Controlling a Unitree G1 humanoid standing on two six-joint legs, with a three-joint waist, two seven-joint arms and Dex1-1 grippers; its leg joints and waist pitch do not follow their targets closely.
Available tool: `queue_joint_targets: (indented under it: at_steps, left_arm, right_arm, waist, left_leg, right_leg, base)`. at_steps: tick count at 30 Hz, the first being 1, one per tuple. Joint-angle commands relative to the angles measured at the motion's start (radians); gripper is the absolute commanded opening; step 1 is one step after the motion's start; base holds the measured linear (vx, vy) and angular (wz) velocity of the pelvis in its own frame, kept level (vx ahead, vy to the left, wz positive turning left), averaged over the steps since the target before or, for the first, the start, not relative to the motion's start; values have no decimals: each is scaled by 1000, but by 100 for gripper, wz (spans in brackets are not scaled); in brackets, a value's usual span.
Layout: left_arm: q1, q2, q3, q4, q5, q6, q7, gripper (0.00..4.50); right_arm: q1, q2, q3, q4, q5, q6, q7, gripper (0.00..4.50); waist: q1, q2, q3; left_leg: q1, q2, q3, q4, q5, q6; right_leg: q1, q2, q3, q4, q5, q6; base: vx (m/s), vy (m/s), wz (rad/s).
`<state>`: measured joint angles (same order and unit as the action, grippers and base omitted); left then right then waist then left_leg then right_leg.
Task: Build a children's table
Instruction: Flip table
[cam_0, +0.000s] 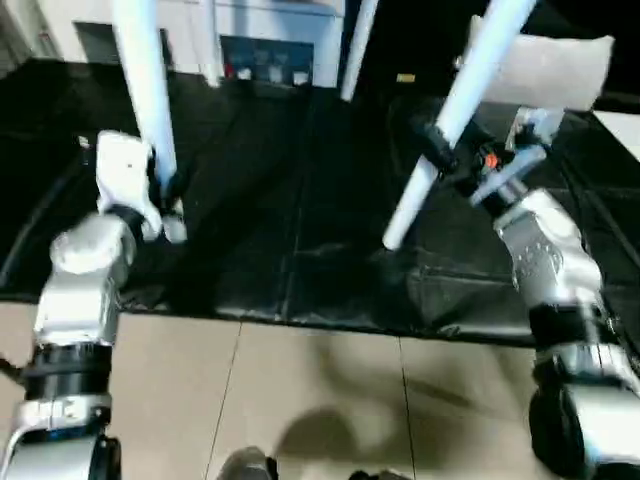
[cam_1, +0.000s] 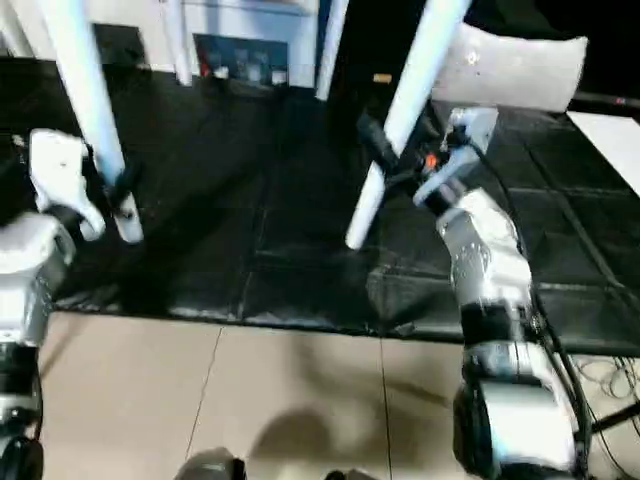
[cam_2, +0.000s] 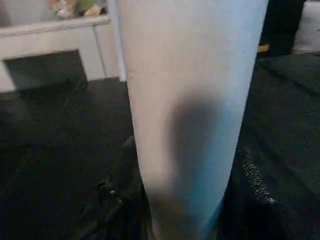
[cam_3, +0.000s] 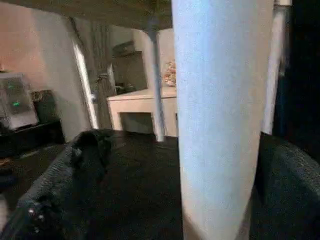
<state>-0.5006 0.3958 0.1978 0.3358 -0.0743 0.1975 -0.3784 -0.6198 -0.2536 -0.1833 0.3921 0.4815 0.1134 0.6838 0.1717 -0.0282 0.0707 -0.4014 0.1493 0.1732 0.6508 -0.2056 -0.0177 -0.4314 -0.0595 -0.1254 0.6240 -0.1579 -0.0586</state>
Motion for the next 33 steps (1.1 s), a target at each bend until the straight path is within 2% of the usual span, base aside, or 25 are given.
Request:
queue_joint_targets:
  at_steps: [1,3,6,8,9,10,12,13,14,16,17,18,19,22,23,25,28,29,30,31,32,33]
  left_arm:
    - [-24,-14,-71,-7,35,-44,-17,154]
    - [-23,-16,-71,7,34,-50,-17,154]
    - [-20,-15,-65,44,38,-62,-10,154]
    - [-12,-8,-53,73,34,-71,-6,154]
    - [-10,-7,-47,81,29,-71,-4,154]
    - [-10,-3,-43,97,30,-78,1,154]
    - [-7,8,-38,131,34,-96,1,154]
    - [-7,12,-33,150,35,-107,5,154]
    - [-7,16,-26,172,35,-116,8,154]
    - [-5,26,-23,204,37,-130,7,154]
    - [-4,33,-24,219,44,-142,12,189]
    - [-3,35,-21,227,44,-150,15,189]
    - [1,36,-7,234,31,-156,15,224]
    - [10,38,12,238,12,-167,10,236]
    - [46,38,36,203,-23,-187,-15,248]
    - [89,29,68,151,-70,-209,-38,272]
    - [133,16,101,89,-120,-220,-51,293]
    - [187,-5,139,-2,-181,-210,-60,303]
    - [222,-14,153,-54,-203,-208,-63,309]
    - [287,-32,168,-151,-240,-195,-68,312]
    - [287,-32,168,-151,-240,-195,-68,316]
    - [323,-40,169,-201,-254,-190,-67,325]
  right_arm:
    - [11,25,77,-110,11,63,-3,450]
    - [23,30,82,-127,1,72,-16,450]
    - [50,45,98,-172,-6,101,-47,450]
    - [77,58,125,-212,-17,110,-60,450]
    - [85,62,134,-221,-23,112,-64,450]
    - [95,68,139,-241,-32,126,-72,450]
    - [101,79,144,-252,-48,135,-88,450]
    - [100,85,144,-254,-48,139,-95,450]
    - [98,92,144,-256,-48,142,-104,450]
    - [101,99,147,-268,-51,150,-119,450]
    - [105,100,151,-272,-57,148,-124,450]
    - [109,100,154,-276,-63,147,-129,450]
    - [114,103,152,-278,-74,142,-147,450]
    - [124,109,141,-284,-89,136,-172,450]
    - [147,109,130,-306,-92,137,-180,450]
    - [178,108,116,-330,-89,130,-190,450]
    - [218,107,97,-369,-77,123,-199,450]
    - [274,104,78,-427,-66,115,-209,450]
    - [308,101,68,-460,-66,111,-220,450]
    - [364,97,51,-513,-65,133,-251,450]
    - [364,97,51,-513,-65,133,-251,450]
    - [391,97,42,-543,-62,145,-262,450]
  waist:
    - [-8,18,-88]
    - [-10,20,-87]
    - [-11,21,-83]
    - [-14,23,-74]
    - [-15,23,-75]
    - [-20,18,-74]
    - [-22,15,-75]
    - [-26,8,-75]
    - [-26,12,-76]
    - [-31,9,-76]
    - [-32,8,-76]
    - [-32,9,-75]
    - [-32,9,-76]
    - [-36,10,-77]
    - [-36,17,-75]
    - [-38,17,-77]
    - [-38,19,-78]
    - [-36,18,-76]
    - [-33,20,-76]
    - [-34,17,-75]
    - [-36,17,-71]
    - [-37,19,-68]
  left_leg:
    - [39,103,-45,-92,-159,18]
    - [34,101,-46,-94,-177,1]
    - [39,101,-48,-99,-225,-19]
    - [52,101,-49,-109,-294,-34]
    - [55,100,-50,-111,-304,-38]
    - [55,102,-53,-115,-315,-46]
    - [55,101,-54,-117,-296,-47]
    - [54,99,-52,-118,-278,-43]
    - [54,99,-52,-118,-262,-38]
    - [53,96,-50,-118,-247,-32]
    - [53,95,-50,-119,-242,-28]
    - [54,95,-49,-120,-240,-27]
    - [56,96,-49,-121,-238,-26]
    - [56,99,-52,-124,-233,-28]
    - [55,102,-54,-125,-238,-35]
    - [57,105,-51,-126,-237,-39]
    - [52,106,-48,-126,-221,-36]
    - [52,108,-47,-126,-229,-35]
    - [50,111,-47,-126,-224,-36]
    - [50,110,-45,-127,-218,-30]
    - [47,110,-46,-130,-230,-27]
    - [50,108,-44,-131,-250,-25]
  right_leg:
    - [60,-123,81,-79,-243,-110]
    - [62,-125,80,-82,-260,-115]
    - [61,-128,80,-90,-305,-108]
    - [62,-129,76,-108,-384,-83]
    - [65,-131,75,-111,-397,-77]
    - [68,-132,77,-112,-408,-71]
    - [74,-136,79,-110,-394,-67]
    - [75,-135,80,-109,-384,-66]
    - [76,-138,82,-108,-379,-68]
    - [78,-138,83,-110,-389,-64]
    - [79,-137,82,-113,-398,-57]
    - [80,-136,81,-114,-403,-54]
    - [80,-136,81,-115,-406,-50]
    - [78,-133,81,-111,-385,-49]
    - [77,-137,83,-109,-370,-61]
    - [76,-135,85,-104,-323,-79]
    - [80,-135,87,-95,-246,-115]
    - [81,-139,89,-96,-246,-122]
    - [84,-141,89,-93,-235,-128]
    - [80,-135,88,-94,-215,-133]
    - [84,-134,88,-95,-227,-134]
    - [79,-130,87,-100,-258,-127]
  base:
    - [0,0,0]
    - [0,0,0]
    - [0,0,0]
    - [0,0,0]
    - [0,0,0]
    - [0,0,0]
    - [0,0,0]
    - [0,0,0]
    - [0,0,0]
    - [0,0,0]
    - [0,0,0]
    - [0,0,0]
    - [0,0,0]
    - [0,0,0]
    - [0,0,0]
    - [0,0,0]
    - [0,0,0]
    - [0,0,0]
    - [0,0,0]
    - [0,0,0]
    - [0,0,0]
    - [0,0,0]
